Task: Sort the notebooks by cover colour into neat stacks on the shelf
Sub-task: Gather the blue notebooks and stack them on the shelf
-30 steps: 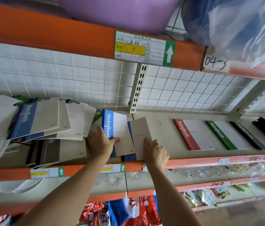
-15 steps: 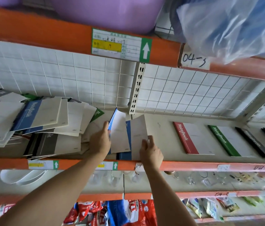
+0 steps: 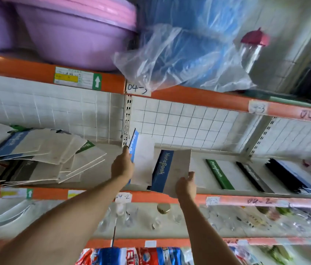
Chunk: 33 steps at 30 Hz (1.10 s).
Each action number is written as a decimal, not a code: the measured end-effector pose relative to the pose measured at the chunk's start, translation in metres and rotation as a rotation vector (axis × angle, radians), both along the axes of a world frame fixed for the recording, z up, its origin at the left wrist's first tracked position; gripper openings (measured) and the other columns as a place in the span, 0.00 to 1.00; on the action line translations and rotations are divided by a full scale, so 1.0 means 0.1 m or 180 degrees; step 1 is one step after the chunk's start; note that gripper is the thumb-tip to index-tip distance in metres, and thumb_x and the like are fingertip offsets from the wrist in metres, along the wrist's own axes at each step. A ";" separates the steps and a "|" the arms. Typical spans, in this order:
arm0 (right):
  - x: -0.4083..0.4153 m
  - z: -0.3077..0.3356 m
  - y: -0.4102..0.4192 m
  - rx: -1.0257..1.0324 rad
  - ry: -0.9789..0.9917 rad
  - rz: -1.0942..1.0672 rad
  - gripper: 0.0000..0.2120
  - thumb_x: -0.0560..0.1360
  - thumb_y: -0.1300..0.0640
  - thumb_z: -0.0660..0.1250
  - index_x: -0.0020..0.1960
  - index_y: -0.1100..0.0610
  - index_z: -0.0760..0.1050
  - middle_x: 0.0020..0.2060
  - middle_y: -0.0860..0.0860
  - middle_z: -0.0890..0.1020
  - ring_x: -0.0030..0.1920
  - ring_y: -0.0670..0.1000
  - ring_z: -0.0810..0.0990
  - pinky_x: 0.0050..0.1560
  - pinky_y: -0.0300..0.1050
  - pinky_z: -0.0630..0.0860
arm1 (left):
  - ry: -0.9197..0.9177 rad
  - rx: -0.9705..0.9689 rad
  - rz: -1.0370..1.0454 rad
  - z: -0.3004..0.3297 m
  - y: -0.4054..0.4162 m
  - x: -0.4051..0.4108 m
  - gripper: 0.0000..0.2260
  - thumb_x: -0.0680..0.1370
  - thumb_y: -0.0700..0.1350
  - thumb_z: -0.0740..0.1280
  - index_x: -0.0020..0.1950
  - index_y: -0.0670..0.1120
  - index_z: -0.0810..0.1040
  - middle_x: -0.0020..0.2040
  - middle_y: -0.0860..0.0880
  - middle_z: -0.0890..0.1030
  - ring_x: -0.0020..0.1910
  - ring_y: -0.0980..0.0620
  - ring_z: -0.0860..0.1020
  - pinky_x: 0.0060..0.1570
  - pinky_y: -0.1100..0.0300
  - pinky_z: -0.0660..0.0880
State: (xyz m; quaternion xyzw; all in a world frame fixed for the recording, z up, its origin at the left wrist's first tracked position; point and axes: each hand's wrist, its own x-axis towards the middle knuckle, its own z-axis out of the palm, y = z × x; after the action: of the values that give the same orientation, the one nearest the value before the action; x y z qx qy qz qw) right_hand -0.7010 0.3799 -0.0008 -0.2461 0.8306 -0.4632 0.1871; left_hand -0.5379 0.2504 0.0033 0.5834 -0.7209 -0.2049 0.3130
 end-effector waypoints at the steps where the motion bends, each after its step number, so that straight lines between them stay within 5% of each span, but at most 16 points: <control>1: -0.12 0.03 0.13 -0.0010 0.0036 -0.0014 0.13 0.75 0.65 0.54 0.59 0.56 0.65 0.42 0.60 0.79 0.41 0.62 0.76 0.43 0.51 0.73 | -0.0011 0.0040 0.0004 0.03 0.09 -0.11 0.12 0.78 0.37 0.62 0.60 0.43 0.69 0.54 0.40 0.81 0.52 0.36 0.80 0.46 0.48 0.75; 6: -0.78 0.05 0.68 -0.0133 0.0091 -0.0116 0.16 0.73 0.63 0.55 0.57 0.49 0.68 0.36 0.53 0.78 0.37 0.62 0.80 0.35 0.64 0.80 | -0.0302 0.0130 -0.0085 0.12 0.55 -0.73 0.11 0.79 0.39 0.61 0.61 0.43 0.67 0.55 0.40 0.80 0.52 0.37 0.79 0.45 0.51 0.72; 11: -1.35 0.18 1.19 -0.0509 0.0075 -0.0160 0.13 0.75 0.68 0.55 0.54 0.53 0.69 0.37 0.53 0.77 0.32 0.52 0.74 0.26 0.42 0.69 | -0.0190 0.0203 -0.0230 0.15 0.91 -1.38 0.10 0.78 0.37 0.59 0.59 0.42 0.66 0.54 0.39 0.79 0.51 0.37 0.78 0.42 0.52 0.70; 15: -1.70 0.20 1.38 -0.0580 0.0027 -0.0216 0.11 0.75 0.69 0.55 0.49 0.55 0.68 0.34 0.54 0.75 0.29 0.52 0.71 0.19 0.36 0.66 | -0.0198 0.0214 -0.0373 0.18 1.10 -1.85 0.08 0.79 0.38 0.58 0.57 0.42 0.66 0.54 0.40 0.79 0.50 0.37 0.78 0.42 0.52 0.71; 22: -2.35 0.13 1.43 -0.0439 -0.0114 -0.0329 0.13 0.75 0.67 0.55 0.44 0.49 0.66 0.35 0.53 0.76 0.33 0.57 0.77 0.30 0.55 0.76 | 0.0055 0.0400 -0.0541 0.15 1.15 -2.82 0.09 0.80 0.40 0.60 0.59 0.41 0.71 0.56 0.39 0.80 0.52 0.38 0.79 0.44 0.52 0.74; 27: -2.96 0.06 1.38 -0.0304 -0.0033 -0.0598 0.14 0.75 0.67 0.54 0.53 0.51 0.69 0.36 0.52 0.76 0.33 0.55 0.77 0.30 0.55 0.77 | 0.0082 0.0718 -0.0703 0.12 1.01 -3.58 0.11 0.80 0.43 0.60 0.60 0.41 0.73 0.58 0.39 0.79 0.55 0.38 0.79 0.49 0.52 0.76; 33: -3.67 0.11 1.31 0.0056 0.0281 -0.0838 0.12 0.75 0.66 0.55 0.51 0.49 0.67 0.35 0.53 0.77 0.33 0.57 0.78 0.33 0.53 0.80 | 0.0089 0.0882 -0.0874 0.07 0.81 -4.48 0.14 0.82 0.47 0.60 0.59 0.38 0.77 0.57 0.38 0.81 0.53 0.39 0.81 0.47 0.53 0.78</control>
State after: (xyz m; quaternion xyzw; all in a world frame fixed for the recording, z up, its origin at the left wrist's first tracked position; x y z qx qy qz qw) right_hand -1.0679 0.5110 0.0103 -0.1535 0.8672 -0.4652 0.0901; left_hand -0.9854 0.3316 0.0106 0.5142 -0.7542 -0.3511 0.2087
